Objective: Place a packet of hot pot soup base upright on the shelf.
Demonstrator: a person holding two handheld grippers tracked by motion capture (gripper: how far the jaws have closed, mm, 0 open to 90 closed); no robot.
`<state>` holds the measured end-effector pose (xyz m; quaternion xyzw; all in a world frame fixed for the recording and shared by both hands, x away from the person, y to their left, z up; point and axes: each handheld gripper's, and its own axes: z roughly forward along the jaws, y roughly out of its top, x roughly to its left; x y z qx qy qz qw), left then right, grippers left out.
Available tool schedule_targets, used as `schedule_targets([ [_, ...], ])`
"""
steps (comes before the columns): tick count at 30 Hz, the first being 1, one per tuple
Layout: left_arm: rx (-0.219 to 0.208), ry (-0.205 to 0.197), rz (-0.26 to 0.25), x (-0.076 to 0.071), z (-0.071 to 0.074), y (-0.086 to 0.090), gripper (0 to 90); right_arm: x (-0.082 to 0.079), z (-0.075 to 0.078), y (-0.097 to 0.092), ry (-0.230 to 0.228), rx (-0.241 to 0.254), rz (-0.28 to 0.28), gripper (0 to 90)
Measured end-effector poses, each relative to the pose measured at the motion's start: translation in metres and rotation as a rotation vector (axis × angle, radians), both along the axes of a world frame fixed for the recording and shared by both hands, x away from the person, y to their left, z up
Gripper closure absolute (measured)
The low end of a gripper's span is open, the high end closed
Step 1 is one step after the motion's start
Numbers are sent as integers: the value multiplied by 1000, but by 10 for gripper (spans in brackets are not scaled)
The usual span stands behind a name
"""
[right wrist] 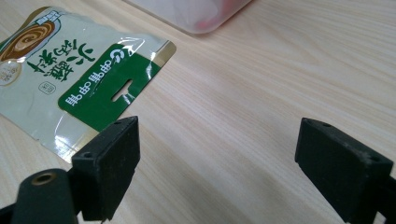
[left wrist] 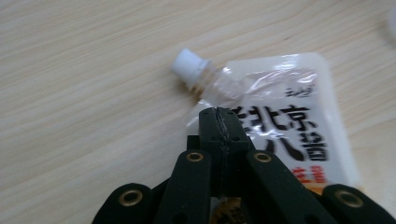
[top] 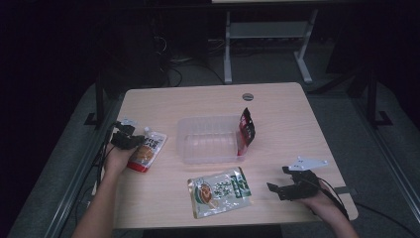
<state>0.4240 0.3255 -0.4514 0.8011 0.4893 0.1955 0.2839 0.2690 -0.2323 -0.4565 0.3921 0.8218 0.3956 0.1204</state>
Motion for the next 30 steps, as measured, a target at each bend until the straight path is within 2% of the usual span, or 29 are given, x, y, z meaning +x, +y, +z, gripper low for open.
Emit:
schedule_targets([
  [5,-13,23,-25,0,-3,3,898,-1,-1,1,0,-1,4,136],
  [10,-75,51,-99,-6,-5,-1,898,-1,0,1,-1,-6,9,137],
  [13,-82,80,-147,-12,-4,-7,899,-2,0,2,3,-9,11,137],
  [15,-82,92,-169,-15,-3,-10,898,-2,-1,3,0,-7,16,137],
  [17,-62,100,-201,-21,-2,-15,898,-2,0,3,-2,-12,19,137],
  [20,-83,104,-219,-28,-3,-17,898,-2,0,3,-2,-14,18,137],
  [22,-79,117,-242,-34,-2,-20,898,-3,0,3,-2,-11,17,137],
  [24,-53,113,-271,-41,-1,-22,899,-3,1,4,-2,-12,19,139],
  [28,-54,106,-288,-49,0,-22,898,-3,0,4,-6,-16,26,139],
  [30,-60,89,-284,-51,4,-21,898,-3,0,5,-6,-18,25,139],
])
